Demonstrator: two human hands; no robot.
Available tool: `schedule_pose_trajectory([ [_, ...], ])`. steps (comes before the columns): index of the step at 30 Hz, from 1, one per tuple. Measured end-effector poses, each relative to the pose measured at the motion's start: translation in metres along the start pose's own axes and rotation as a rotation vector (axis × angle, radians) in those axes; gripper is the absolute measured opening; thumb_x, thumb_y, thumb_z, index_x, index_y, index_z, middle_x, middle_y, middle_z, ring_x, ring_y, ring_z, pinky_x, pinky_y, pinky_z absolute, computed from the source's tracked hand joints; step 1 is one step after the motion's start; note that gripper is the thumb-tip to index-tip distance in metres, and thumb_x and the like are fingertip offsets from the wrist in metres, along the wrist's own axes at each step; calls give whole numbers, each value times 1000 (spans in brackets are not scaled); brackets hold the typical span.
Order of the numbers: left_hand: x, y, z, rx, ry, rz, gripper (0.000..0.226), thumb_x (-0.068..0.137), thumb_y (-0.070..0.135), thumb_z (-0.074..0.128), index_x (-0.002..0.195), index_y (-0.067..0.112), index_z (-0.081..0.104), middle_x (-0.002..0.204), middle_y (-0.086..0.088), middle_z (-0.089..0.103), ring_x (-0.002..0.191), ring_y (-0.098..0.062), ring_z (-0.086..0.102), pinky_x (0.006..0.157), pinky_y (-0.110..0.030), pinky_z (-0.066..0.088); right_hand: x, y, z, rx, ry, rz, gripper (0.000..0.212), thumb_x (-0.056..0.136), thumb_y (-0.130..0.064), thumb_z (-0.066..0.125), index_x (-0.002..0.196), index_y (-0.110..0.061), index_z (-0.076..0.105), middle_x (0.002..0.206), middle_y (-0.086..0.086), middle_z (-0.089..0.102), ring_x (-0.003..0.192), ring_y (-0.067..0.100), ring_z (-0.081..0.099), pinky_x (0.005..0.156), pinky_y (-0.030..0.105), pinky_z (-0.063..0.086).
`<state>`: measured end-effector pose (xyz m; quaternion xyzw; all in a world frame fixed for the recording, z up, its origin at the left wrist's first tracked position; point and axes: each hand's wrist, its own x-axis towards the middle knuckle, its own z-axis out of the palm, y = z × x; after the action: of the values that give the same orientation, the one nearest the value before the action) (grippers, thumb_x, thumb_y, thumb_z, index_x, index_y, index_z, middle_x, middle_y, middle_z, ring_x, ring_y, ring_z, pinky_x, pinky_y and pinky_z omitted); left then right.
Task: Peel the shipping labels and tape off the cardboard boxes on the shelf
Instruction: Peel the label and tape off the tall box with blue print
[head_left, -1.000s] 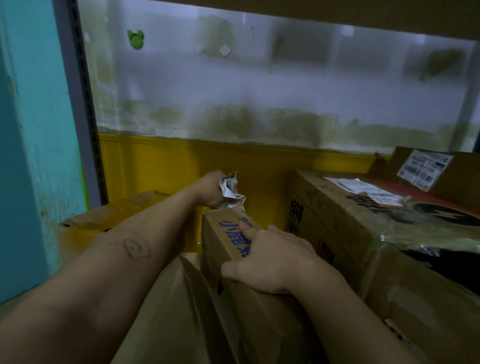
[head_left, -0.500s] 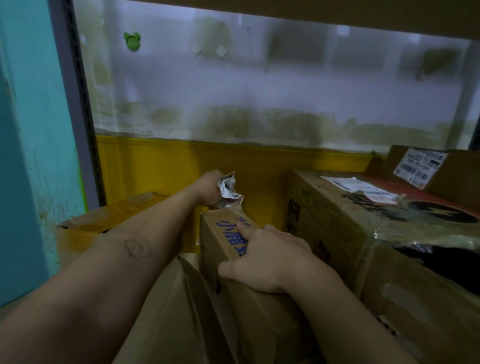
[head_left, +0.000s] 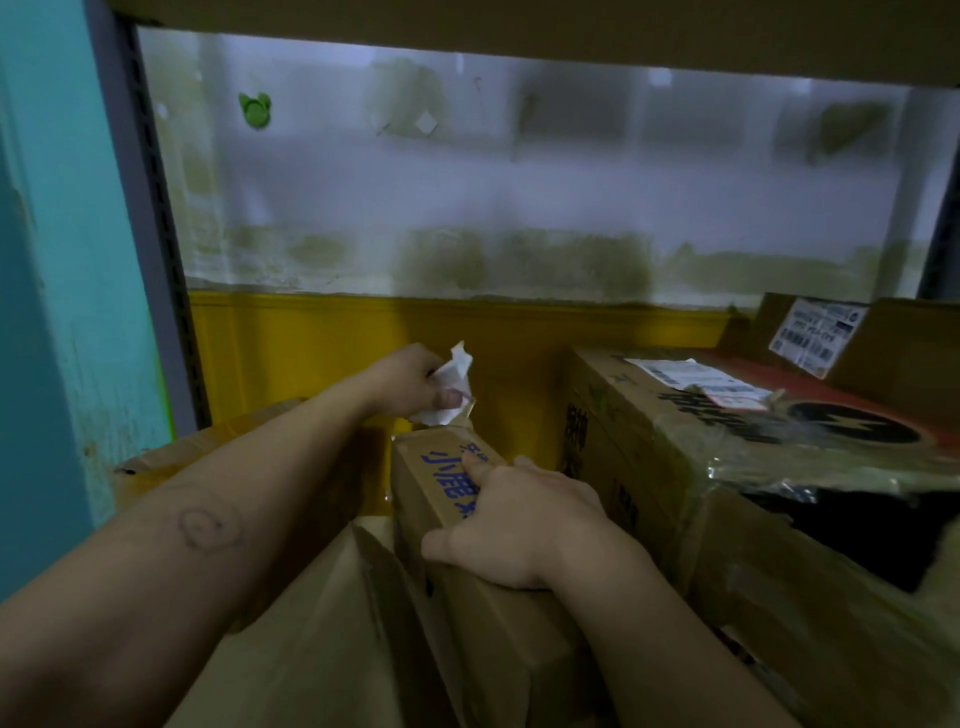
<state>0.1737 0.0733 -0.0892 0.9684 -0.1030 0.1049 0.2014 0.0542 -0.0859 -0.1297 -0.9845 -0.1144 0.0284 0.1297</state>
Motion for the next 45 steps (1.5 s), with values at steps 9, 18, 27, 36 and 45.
schedule_pose_trajectory([
  [9,-46,1,36,-558,261,-397,71,88,41,70,143,7,40,139,-14,54,122,-30,55,91,-37,48,-17,-13,-16,-21,-50,4,92,78,-71,52,154,-37,13,154,8,26,134,27,38,91,37,36],
  [18,-84,-3,15,-436,123,-300,61,89,45,69,137,12,51,129,-6,60,114,-23,58,100,-41,48,-31,-31,-24,318,-100,-4,51,96,-50,44,135,-19,50,133,12,55,117,30,56,88,37,50],
  [27,-111,0,9,-45,-32,-115,51,89,64,51,132,37,55,130,-12,46,130,-27,42,110,-38,35,-36,-13,-8,705,-7,-81,23,102,-23,42,111,-25,63,95,6,61,66,20,66,52,33,56],
  [36,-127,-11,9,-107,-36,-199,52,78,77,55,119,45,57,144,-16,35,142,-29,23,109,-42,34,12,-31,-32,271,548,-163,24,87,-12,56,91,-31,71,105,-5,70,100,20,62,83,37,53],
  [45,-128,-15,17,-252,-60,-256,68,78,73,59,125,25,53,131,-6,48,119,-25,51,97,-41,46,67,-66,-44,-16,101,-267,25,91,-8,55,111,-13,69,100,7,71,80,27,71,56,31,55],
])
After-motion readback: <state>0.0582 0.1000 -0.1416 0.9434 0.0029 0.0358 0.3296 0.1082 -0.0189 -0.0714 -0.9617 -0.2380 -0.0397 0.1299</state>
